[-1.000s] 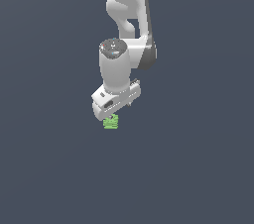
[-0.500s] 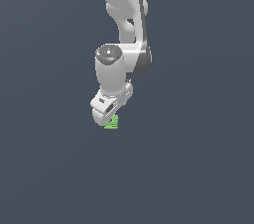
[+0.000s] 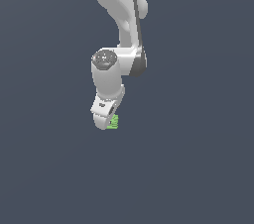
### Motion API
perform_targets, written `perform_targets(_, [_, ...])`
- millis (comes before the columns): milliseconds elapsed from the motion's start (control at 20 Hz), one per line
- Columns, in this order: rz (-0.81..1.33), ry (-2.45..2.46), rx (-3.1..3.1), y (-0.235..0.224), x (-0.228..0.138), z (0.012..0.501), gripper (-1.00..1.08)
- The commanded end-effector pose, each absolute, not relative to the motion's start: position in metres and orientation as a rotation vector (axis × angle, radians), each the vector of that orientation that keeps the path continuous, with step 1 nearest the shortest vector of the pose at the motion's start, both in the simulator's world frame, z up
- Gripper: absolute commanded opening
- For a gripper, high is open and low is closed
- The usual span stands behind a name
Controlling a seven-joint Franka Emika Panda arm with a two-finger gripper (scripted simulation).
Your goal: Pick up the object and move it to a goal position.
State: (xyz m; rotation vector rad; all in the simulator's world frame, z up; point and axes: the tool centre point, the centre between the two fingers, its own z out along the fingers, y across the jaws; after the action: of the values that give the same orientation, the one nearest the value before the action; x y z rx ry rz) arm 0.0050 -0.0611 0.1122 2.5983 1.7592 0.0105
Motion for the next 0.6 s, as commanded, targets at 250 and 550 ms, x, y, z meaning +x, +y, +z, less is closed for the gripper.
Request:
perform_targets(250, [0.003, 1.987, 2.43, -0.071, 0.003, 0.101, 1.0])
perform_targets(550, [0.001, 2.1, 2.335, -0.076, 0.002, 0.095, 1.0])
